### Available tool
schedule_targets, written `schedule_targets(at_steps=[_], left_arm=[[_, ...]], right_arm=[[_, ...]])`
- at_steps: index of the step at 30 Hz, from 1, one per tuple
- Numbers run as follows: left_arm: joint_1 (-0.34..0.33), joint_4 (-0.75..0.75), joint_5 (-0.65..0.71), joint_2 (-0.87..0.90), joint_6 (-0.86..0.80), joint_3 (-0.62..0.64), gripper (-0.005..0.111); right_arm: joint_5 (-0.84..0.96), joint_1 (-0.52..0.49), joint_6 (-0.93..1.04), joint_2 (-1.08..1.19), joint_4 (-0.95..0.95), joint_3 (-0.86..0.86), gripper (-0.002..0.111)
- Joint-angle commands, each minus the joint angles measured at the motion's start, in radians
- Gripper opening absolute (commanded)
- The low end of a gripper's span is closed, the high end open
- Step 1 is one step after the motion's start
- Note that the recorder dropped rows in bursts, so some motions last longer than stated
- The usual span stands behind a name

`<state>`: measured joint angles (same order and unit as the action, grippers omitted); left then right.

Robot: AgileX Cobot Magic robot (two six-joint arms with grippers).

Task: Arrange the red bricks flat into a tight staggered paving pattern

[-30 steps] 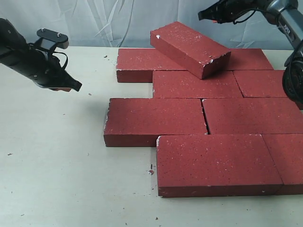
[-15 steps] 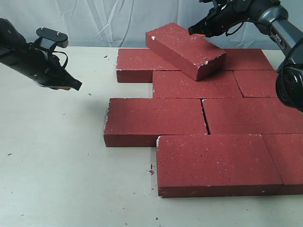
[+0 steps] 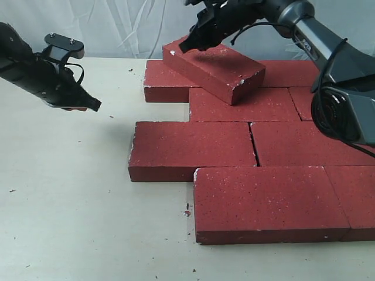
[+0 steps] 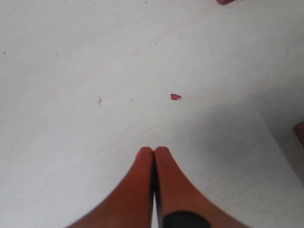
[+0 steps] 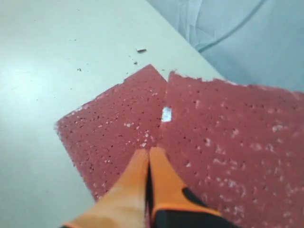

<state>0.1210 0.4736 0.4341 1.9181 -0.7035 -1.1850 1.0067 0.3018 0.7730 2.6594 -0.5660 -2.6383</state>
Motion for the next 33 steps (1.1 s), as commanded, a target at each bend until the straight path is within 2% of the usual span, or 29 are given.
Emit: schedule_targets(at_steps=[1,4,13,16,21,26,29,32,33], left_arm=[[0.0,0.006,-0.005,-0.009,0.0,0.004,0.0],[0.0,0.007,-0.009,-0.009,0.0,0.004,0.0],[0.0,0.007,-0.012,-0.009,0.0,0.004,0.0],[0.0,0.007,-0.021,-0.009,0.0,0.004,0.0],[0.0,0.007,-0.023,-0.009,0.0,0.004,0.0],[0.0,0.007,-0.023,-0.009,0.0,0.004,0.0],[0.0,0.007,-0.039,-0.009,0.0,0.004,0.0],[0.0,0.005,-0.061,-0.009,0.0,0.004,0.0],[0.0,0.005,-0.074,-0.009,0.0,0.004,0.0]], right_arm=[[-0.172,0.008,-0.126,-0.033,0.242,-0.001,-0.001],[-0.275,-0.018,-0.333,-0.02,0.4,0.001,-0.001],[-0.27,-0.068,-0.309,0.073,0.395,0.001,-0.001],[-0.226,-0.07,-0.201,0.083,0.328,0.001,-0.001],[-0.1,-0.068,0.11,0.073,0.104,0.0,-0.001],[0.026,-0.068,0.263,0.044,-0.056,-0.026,-0.001],[0.214,-0.062,0.4,0.002,-0.248,-0.03,-0.001],[0.161,-0.064,0.311,-0.046,-0.157,-0.03,-0.001],[0.098,-0.074,0.122,-0.087,-0.011,-0.03,-0.001]])
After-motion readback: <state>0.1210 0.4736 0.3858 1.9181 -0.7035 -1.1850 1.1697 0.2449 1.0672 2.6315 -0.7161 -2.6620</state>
